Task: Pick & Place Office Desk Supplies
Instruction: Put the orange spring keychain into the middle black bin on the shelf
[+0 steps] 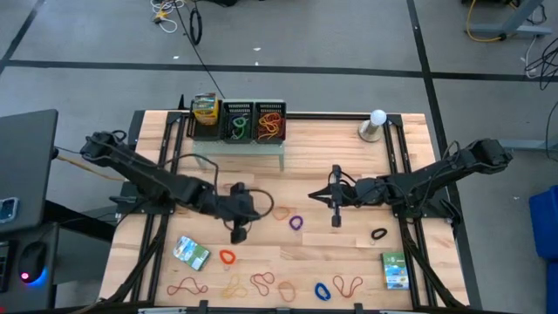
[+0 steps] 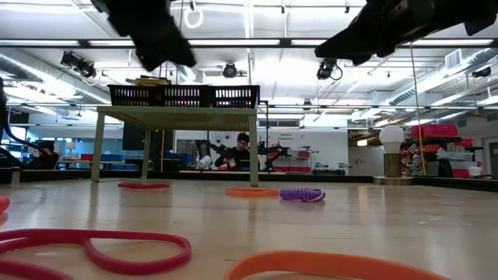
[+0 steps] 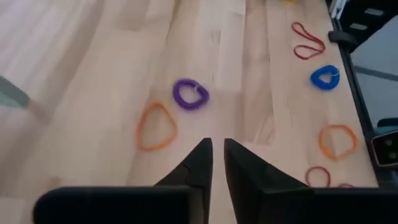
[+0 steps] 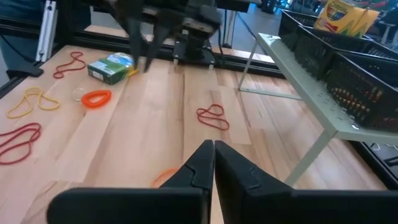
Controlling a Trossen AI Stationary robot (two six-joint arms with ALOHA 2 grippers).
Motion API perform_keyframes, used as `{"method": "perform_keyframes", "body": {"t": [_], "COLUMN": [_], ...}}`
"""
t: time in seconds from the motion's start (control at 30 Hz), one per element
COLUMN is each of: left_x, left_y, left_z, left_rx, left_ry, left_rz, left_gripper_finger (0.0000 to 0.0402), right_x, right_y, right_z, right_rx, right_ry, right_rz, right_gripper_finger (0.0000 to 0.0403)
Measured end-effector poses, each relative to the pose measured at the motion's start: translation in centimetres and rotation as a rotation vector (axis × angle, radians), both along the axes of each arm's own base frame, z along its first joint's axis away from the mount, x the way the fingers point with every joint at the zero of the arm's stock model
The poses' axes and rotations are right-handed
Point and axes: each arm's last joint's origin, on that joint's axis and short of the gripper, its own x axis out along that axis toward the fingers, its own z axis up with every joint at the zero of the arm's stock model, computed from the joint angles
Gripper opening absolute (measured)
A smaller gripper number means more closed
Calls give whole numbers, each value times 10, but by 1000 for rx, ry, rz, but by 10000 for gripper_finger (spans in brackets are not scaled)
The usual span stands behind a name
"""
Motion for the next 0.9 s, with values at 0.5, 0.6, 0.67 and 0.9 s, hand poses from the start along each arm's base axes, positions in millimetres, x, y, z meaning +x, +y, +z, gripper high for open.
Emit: {"method": "perform_keyframes", "body": {"t": [0.5, 0.6, 0.67, 0.9], "left_x": [-31, -32, -31, -29], "left_y": [-45, -53, -56, -64], "left_z": [-31, -45, -54, -78], "left_rx": [-81, -107, -119, -113], "left_ry": [275, 358, 400, 520], "left_rz": [-18, -37, -45, -91], "left_gripper_finger": [60, 73, 84, 117], "right_x": [0, 0, 0, 0], "right_y": [-1, -1, -1, 0], "right_z": [-1, -1, -1, -1], "right_rx": [-1, -1, -2, 0], "right_ry": [3, 3, 5, 4], "right_rz": [-5, -5, -5, -2], "right_gripper_finger": [23, 23, 23, 23]}}
